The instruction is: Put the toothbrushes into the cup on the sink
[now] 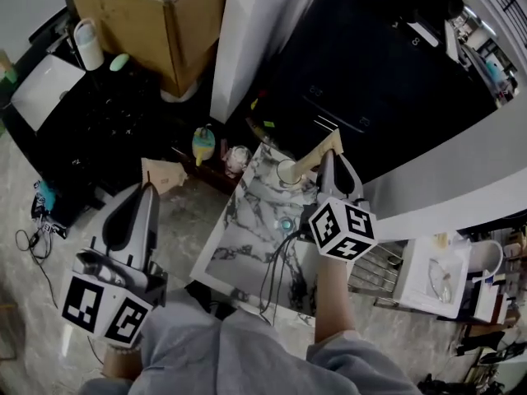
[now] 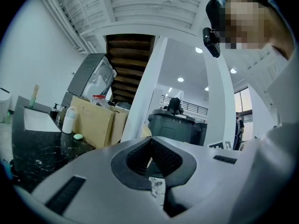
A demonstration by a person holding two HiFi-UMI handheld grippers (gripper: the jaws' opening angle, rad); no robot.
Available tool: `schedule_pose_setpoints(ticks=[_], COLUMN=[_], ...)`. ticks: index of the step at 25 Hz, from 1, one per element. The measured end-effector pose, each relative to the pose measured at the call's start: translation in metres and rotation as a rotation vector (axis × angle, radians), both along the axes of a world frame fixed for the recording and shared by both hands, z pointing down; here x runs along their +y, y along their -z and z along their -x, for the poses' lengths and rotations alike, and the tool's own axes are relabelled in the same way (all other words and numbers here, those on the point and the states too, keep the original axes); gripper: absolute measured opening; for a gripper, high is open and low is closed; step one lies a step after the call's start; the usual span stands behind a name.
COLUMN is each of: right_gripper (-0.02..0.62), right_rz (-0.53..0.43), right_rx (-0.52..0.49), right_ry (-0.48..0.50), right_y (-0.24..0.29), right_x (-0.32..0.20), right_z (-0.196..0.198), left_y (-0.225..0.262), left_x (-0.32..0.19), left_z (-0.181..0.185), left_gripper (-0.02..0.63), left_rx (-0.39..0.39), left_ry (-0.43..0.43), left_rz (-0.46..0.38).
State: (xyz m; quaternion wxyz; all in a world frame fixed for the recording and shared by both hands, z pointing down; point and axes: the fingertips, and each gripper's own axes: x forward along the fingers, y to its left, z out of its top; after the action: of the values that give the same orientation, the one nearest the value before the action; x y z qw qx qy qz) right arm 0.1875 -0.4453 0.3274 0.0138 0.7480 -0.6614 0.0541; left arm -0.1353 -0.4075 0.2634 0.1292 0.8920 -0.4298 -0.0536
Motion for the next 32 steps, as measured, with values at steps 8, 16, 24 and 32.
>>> schedule_pose_setpoints(ticks=[8,16,24,32], right_gripper=[0.002,0.002,0.002,0.005], right_rz=[0.087,0.175,0.248,0.262], right_rx=[-0.012,-0.043,-0.047,-0.05], right_ry=[-0.029,-0.025,-0.008,0.034], right_y=[-0.047,-0.086,-0.116,-0.127], right_x=[-0.027,-0.03,-0.026,-0.026], right_z=[-0.009,-0.003,0.01,0.033], left_y=[-0.006,-0.012,-0.018,-0.02], left_x=[-0.012,-0.017,-0.019,-0.02], left_z=[0.019,0.025,0.028,0.027], left_gripper=[0.005,0.006,0.005,0.005], left_rx=[-0.032,-0.042,-0.036,-0.029], left_ry=[0.045,0.055,0.06,0.055], left_rz=[0.016,0.029,0.041,0.044])
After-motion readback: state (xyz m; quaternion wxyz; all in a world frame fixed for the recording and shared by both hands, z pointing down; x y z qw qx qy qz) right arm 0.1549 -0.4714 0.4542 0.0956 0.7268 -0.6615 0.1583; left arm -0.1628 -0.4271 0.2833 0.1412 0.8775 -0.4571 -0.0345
